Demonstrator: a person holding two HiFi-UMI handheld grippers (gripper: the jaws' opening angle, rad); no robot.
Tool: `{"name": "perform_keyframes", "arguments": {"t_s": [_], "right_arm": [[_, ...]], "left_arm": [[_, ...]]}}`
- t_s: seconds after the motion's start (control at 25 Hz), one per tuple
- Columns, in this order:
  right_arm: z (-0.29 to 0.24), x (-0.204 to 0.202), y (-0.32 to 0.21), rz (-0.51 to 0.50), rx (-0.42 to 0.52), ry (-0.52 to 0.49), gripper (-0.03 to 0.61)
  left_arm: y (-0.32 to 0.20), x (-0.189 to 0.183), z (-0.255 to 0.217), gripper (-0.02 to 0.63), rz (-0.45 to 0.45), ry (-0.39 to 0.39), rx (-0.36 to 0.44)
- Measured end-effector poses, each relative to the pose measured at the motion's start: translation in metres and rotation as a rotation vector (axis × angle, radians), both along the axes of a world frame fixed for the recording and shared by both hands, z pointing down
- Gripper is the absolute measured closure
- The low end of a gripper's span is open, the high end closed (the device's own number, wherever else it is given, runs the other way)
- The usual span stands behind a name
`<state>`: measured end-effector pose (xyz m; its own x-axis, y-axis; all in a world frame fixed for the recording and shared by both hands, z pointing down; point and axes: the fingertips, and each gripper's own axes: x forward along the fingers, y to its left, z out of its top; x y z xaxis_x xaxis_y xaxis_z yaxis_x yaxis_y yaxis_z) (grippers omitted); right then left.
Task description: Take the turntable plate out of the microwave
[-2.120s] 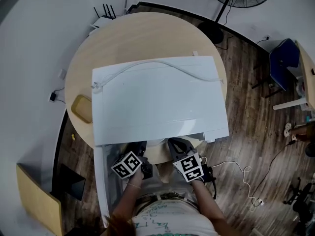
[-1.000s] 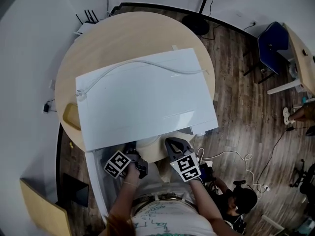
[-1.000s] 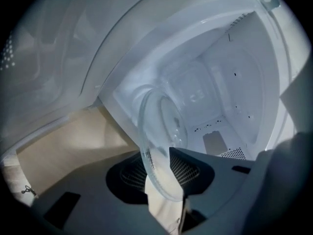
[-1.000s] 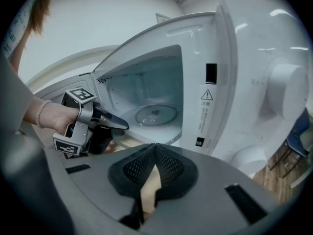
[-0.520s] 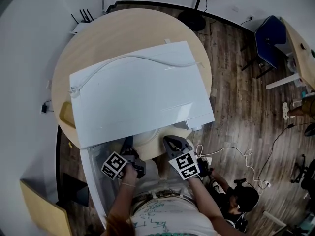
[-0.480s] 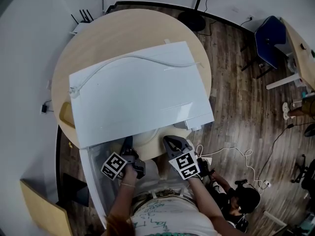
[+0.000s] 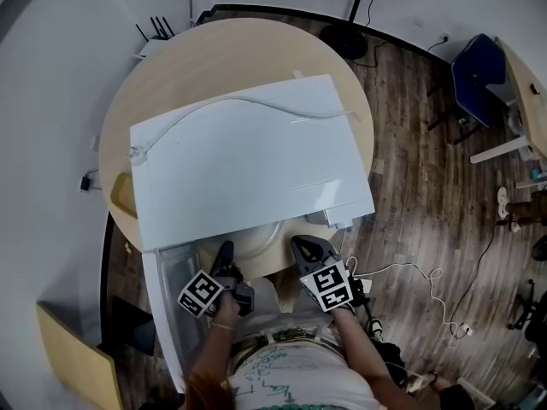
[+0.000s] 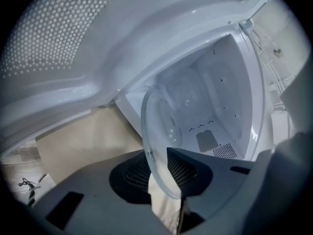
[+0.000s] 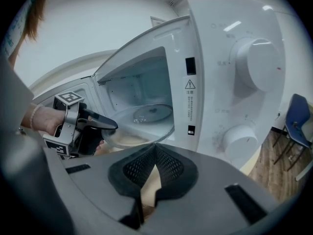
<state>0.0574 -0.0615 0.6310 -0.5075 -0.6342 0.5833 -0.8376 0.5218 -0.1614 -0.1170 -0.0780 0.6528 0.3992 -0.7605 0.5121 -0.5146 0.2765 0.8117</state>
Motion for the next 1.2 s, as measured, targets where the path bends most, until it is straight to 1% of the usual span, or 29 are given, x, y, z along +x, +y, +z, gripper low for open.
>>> {"name": "perform_keyframes", "arguments": {"t_s": [0.16,0.36,0.48,0.72,0.84,1.0,1.2], "right_arm": [[-0.001,0.0,-0.003,0.032,-0.01,-0.053,0.588],[0.007,-0.003,-0.005,0.066,-0.09,-0.148,0.501],[0.016,-0.007,-0.007,0.083,-0.158,-0.207,0.421],[0.029,-0.012,-0.016,0.16,-0.296,-0.402,0.354],[0.035,-0.018,-0.018,0.153,-0.348,-0.465,0.351],[0.035,-0.025,-0.024,0.155,-0.392,-0.559,0.359],[0.04,-0.026,-0.029,0.18,-0.456,-0.641,0.44]], "left_arm": [[0.008,0.002,-0.001,0.514,0.004,0.007,0.007],[0.025,0.006,0.0,0.514,0.001,0.018,0.002],[0.035,0.008,0.001,0.514,-0.005,0.023,0.0],[0.051,0.015,0.001,0.512,-0.008,0.031,0.004],[0.057,0.017,-0.002,0.512,-0.016,0.026,0.019],[0.062,0.018,-0.001,0.512,-0.03,0.031,0.022],[0.071,0.022,0.006,0.51,-0.043,0.044,0.008]]}}
